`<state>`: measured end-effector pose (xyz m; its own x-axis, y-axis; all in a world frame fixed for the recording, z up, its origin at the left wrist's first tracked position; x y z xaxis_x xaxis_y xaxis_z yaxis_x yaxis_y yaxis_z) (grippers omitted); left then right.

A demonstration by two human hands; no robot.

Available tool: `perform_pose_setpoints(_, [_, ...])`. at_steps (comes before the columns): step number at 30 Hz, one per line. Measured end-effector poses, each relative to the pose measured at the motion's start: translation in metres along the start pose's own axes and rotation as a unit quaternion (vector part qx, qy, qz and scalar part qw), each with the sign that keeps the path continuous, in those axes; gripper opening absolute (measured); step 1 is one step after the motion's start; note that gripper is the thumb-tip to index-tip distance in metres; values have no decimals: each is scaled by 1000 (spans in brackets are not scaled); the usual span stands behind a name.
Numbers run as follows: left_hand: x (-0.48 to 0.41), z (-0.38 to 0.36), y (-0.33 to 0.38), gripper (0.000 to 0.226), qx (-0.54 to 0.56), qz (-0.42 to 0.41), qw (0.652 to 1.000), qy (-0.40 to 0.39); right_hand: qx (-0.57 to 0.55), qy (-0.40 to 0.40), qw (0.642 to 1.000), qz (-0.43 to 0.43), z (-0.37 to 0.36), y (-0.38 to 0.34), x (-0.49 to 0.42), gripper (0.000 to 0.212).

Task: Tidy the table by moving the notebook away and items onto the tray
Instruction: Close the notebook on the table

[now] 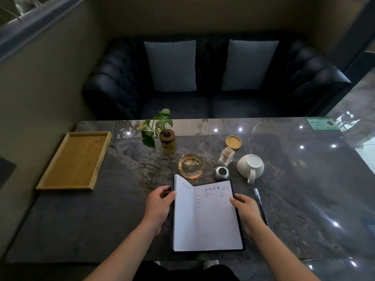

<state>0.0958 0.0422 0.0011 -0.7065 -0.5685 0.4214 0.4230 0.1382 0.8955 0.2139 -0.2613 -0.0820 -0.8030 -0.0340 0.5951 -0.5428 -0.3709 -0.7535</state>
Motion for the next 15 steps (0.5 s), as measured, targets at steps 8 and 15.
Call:
perform_pose_setpoints(8, [19,-78,25,28,-79,-67,991,-82,-14,-54,998,21,-8,-11,12,36])
perform_pose_setpoints(15, [29,-112,6,28,-176,-71,970,-151,26,-86,993,76,-14,-21,18,47])
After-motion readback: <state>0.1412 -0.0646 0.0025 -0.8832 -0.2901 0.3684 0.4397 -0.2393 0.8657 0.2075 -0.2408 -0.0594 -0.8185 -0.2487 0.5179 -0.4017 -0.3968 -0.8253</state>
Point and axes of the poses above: each hand's wrist, its own x-axis away from the middle knuckle, its own z-axis out of the back of the hand, y = z × x, the point moved 10 cm from there along -x, towards the middle knuckle, and after that the axes turned 6 degrees about x, right-handed, at the moved point
